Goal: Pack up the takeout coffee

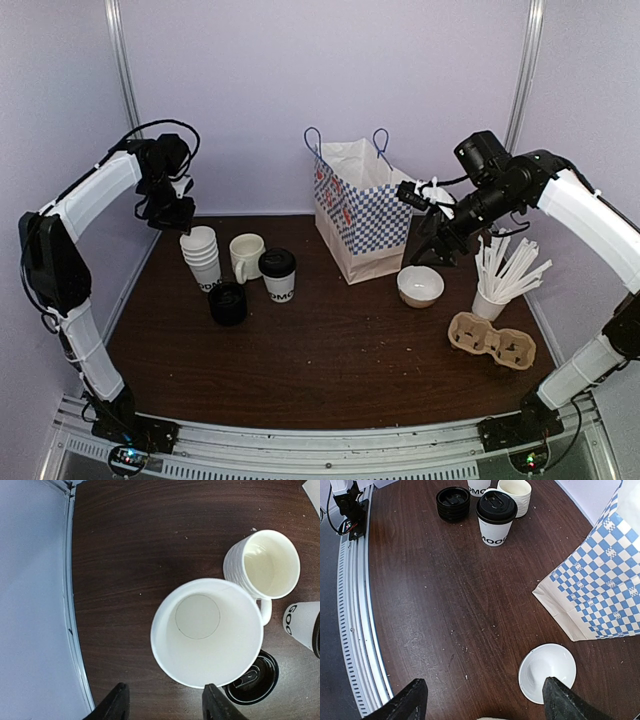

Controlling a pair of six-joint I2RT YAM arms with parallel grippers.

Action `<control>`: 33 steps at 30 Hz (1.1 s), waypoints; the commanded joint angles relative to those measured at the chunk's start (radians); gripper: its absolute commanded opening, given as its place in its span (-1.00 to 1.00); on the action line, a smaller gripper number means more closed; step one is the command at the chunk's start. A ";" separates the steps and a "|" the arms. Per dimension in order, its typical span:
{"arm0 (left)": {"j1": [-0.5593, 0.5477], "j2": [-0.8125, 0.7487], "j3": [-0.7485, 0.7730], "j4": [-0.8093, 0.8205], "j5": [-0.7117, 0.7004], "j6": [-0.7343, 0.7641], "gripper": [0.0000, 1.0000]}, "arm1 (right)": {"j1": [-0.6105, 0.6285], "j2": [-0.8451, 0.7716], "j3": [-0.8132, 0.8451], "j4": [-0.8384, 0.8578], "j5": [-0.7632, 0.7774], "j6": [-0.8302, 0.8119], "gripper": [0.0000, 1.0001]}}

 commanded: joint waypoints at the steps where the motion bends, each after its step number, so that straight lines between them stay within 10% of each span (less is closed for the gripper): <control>1: 0.044 0.028 -0.005 0.004 0.060 -0.001 0.01 | -0.004 -0.001 -0.011 0.016 0.006 -0.007 0.65; 33: 0.105 0.146 0.078 0.012 0.164 -0.002 -0.60 | -0.002 0.035 -0.026 0.029 0.016 -0.012 0.64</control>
